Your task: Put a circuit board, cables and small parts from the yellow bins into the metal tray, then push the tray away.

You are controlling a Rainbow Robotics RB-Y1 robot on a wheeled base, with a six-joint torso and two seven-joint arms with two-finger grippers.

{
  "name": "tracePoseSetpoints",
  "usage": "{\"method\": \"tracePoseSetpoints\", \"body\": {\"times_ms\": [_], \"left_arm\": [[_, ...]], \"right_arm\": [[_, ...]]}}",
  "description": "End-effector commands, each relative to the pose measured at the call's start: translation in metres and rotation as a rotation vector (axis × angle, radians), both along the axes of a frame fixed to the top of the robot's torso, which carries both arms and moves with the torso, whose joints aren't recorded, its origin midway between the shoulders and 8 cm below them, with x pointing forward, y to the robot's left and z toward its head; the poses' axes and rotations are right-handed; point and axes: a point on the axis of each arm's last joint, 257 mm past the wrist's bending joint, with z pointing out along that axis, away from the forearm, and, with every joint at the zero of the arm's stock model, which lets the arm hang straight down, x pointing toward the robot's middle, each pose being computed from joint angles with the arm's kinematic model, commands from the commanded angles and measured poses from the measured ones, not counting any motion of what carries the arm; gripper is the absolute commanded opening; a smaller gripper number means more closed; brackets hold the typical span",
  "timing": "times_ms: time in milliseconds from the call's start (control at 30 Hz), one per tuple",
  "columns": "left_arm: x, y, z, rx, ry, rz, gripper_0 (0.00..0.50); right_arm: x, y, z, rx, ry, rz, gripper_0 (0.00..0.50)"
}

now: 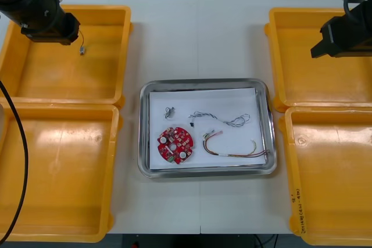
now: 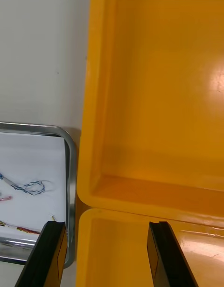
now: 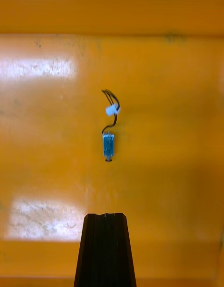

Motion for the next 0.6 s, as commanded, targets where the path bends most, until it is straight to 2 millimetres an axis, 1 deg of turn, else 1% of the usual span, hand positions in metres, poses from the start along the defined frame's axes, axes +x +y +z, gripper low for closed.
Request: {"method": "tracePoseSetpoints", "body": {"times_ms": [33, 167, 333, 467, 600], "left_arm": [[0.024, 0.005, 0.038, 0.049, -0.099, -0.054, 0.0], [0.032, 0.0, 0.035, 0.029, -0.108, -0.046, 0.0], [0.04, -0.002, 0.026, 0.032, -0.121, -0.042, 0.0], [0.048, -0.005, 0.02, 0.042, -0.141, -0.046, 0.0], [0.055, -0.012, 0.017, 0.027, -0.168, -0.05, 0.0]], "right_arm": [[-0.013, -0.044, 0.01, -0.031, -0.046, -0.103, 0.5], [-0.022, -0.058, 0.001, -0.039, -0.033, -0.134, 0.5], [-0.039, -0.08, -0.011, -0.052, -0.018, -0.177, 0.5], [-0.053, -0.093, -0.023, -0.062, 0.004, -0.206, 0.5], [-0.065, -0.104, -0.034, -0.059, 0.027, -0.23, 0.5]]}}
